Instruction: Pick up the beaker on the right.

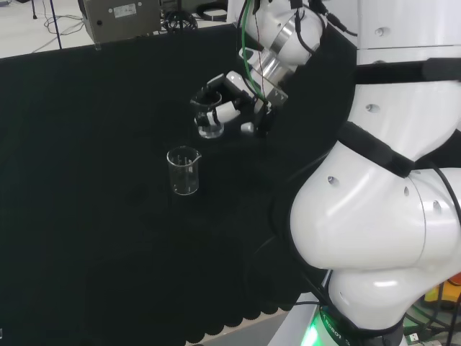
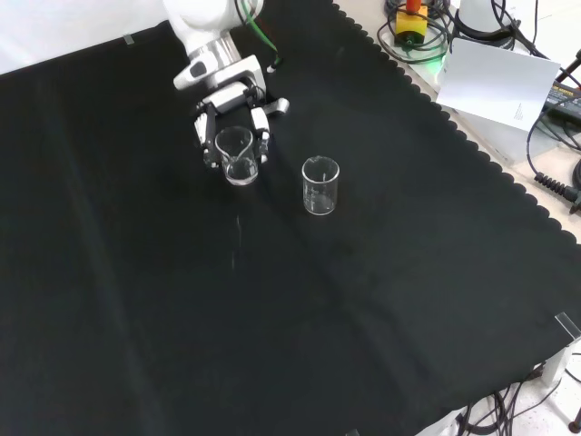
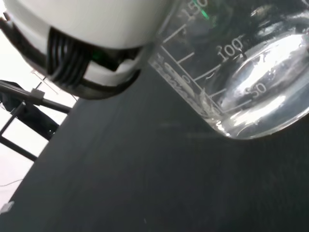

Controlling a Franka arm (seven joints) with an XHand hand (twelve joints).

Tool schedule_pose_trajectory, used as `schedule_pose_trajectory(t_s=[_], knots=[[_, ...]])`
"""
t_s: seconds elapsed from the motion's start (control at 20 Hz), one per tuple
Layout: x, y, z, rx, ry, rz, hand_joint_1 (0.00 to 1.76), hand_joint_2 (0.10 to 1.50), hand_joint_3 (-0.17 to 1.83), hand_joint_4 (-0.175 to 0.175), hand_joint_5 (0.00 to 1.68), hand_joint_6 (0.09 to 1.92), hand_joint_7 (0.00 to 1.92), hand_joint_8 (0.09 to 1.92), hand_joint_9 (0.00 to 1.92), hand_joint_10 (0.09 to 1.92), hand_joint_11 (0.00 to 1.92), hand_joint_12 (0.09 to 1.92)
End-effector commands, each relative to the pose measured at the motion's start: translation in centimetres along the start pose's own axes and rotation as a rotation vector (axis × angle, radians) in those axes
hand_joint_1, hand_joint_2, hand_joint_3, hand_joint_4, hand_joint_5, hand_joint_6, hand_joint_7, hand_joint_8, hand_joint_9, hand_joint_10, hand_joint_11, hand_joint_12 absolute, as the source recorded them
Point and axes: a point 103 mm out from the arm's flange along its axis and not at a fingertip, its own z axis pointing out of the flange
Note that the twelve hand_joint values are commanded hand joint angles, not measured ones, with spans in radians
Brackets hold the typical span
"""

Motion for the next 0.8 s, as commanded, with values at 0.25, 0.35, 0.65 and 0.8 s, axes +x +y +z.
schedule_pose_trajectory(t_s=[0.25, 0.35, 0.65, 0.8], knots=[[5.0, -2.3, -6.1, 0.018, -0.151, -0.063, 1.33, 0.61, 0.62, -0.175, 1.44, 0.3, 1.51, 0.24, 1.8, 0.13, 1.53, 0.58], [5.8, -3.1, -6.6, 0.023, -0.171, -0.06, 1.33, 0.61, 0.62, -0.175, 1.44, 0.3, 1.51, 0.24, 1.81, 0.13, 1.53, 0.58], [7.4, -5.8, -7.3, 0.089, -0.25, -0.026, 1.33, 0.6, 0.64, -0.175, 1.45, 0.3, 1.52, 0.24, 1.83, 0.13, 1.54, 0.58], [7.9, -7.0, -7.5, 0.114, -0.28, -0.004, 1.33, 0.6, 0.64, -0.175, 1.45, 0.3, 1.52, 0.24, 1.84, 0.14, 1.54, 0.57]])
